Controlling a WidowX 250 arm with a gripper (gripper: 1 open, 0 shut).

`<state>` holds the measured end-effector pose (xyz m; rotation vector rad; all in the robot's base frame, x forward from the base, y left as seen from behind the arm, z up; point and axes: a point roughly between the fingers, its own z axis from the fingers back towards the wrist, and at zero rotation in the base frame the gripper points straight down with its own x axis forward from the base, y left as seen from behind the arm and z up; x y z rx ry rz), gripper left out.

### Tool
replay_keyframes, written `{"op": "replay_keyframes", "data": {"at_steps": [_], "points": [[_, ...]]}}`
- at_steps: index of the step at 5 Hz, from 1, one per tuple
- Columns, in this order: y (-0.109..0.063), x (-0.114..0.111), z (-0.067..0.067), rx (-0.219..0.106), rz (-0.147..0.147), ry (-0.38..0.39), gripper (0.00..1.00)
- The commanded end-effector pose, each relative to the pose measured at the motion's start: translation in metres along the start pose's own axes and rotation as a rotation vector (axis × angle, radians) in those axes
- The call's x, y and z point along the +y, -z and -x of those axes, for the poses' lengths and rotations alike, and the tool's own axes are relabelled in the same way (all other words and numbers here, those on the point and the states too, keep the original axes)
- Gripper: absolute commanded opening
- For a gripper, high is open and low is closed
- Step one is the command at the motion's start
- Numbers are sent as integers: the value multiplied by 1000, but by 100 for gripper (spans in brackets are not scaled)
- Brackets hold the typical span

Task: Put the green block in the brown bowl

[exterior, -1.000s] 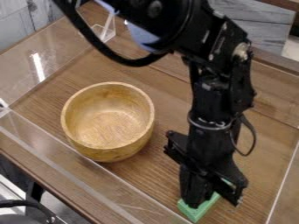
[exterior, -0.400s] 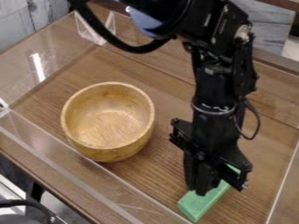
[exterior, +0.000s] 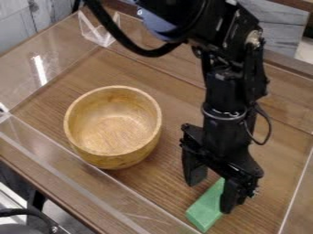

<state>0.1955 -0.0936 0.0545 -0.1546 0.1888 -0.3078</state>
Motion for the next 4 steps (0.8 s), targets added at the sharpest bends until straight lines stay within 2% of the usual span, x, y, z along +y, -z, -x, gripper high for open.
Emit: {"op": "replay_keyframes", "data": {"at_steps": [1, 4], "points": [[-3, 3, -11, -55, -2, 25, 100], [19, 10, -16, -64, 1, 39, 100]]}}
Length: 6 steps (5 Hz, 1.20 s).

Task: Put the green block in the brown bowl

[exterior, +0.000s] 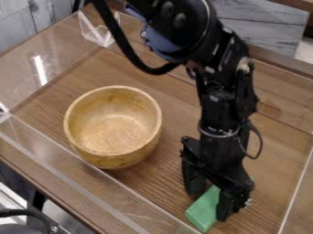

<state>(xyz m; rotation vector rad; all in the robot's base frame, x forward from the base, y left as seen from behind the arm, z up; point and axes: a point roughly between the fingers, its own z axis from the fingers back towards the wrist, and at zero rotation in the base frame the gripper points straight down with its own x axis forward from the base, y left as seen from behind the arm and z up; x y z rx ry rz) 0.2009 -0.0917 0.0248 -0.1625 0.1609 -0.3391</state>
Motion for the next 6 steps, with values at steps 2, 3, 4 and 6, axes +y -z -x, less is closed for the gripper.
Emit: {"op": "replay_keyframes", "data": {"at_steps": [2, 3, 4, 6], "points": [[-14, 0, -2, -33, 18, -13, 0], [-27, -2, 5, -22, 38, -40, 0], [-40, -3, 11, -18, 51, -66, 0], [-85, 2, 24, -59, 65, -145, 0]]}}
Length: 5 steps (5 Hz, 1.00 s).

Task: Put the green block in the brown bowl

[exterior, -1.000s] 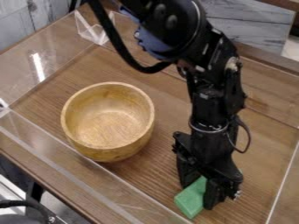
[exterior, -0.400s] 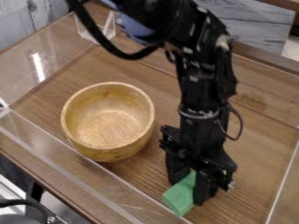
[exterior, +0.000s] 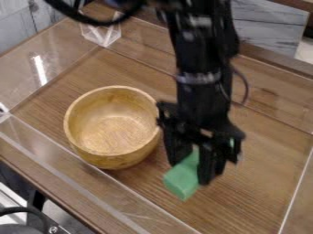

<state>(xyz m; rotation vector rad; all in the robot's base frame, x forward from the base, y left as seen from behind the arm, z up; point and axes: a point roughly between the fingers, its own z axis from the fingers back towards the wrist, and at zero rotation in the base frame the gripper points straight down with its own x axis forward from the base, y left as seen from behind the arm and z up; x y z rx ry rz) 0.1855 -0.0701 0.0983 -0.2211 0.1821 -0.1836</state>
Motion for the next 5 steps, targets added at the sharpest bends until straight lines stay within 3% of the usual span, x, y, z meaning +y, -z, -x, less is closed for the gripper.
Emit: {"op": "replay_keyframes", "data": {"at_steps": [1, 2, 4, 5], "points": [[-67, 8, 0, -119, -1, -82, 0], [-123, 30, 12, -187, -13, -191, 0], [-111, 89, 28, -218, -39, -194, 0], [-89, 87, 23, -213, -49, -148, 0]]}}
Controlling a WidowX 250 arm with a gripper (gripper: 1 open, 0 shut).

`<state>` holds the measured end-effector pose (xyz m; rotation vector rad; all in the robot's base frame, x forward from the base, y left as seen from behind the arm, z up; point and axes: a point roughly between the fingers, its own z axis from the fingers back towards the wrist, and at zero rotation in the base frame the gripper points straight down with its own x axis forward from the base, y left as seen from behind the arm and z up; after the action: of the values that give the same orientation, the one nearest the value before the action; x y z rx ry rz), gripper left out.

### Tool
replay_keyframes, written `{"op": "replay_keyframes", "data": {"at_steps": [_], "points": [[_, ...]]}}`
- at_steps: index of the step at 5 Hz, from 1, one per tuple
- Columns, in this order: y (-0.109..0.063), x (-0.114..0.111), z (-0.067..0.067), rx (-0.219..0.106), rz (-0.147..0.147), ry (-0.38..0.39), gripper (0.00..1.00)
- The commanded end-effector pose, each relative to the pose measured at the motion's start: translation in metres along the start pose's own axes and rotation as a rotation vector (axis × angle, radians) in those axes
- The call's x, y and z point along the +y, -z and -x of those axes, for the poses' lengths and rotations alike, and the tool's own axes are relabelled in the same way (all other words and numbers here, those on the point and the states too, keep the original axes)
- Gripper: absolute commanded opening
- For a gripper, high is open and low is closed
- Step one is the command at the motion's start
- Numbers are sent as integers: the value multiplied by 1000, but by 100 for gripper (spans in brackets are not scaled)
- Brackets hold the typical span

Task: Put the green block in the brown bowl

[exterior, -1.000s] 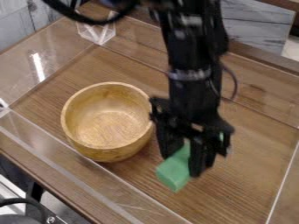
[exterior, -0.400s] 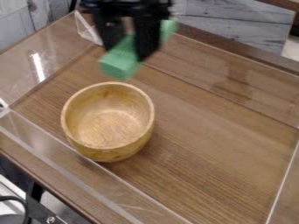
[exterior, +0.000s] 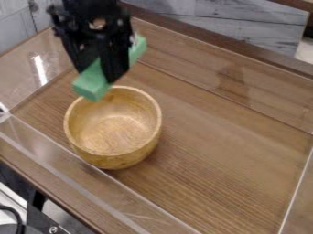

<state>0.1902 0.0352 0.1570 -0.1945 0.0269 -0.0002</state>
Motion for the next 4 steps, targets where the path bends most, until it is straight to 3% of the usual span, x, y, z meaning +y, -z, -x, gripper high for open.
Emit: {"op": "replay_keyframes", "data": {"at_steps": [1, 2, 3, 4], "points": [[12, -13, -9, -47, -25, 49, 0], [31, -37, -14, -46, -33, 85, 0], [51, -84, -16, -49, -38, 144, 0], [69, -117, -11, -56, -45, 205, 0]]}}
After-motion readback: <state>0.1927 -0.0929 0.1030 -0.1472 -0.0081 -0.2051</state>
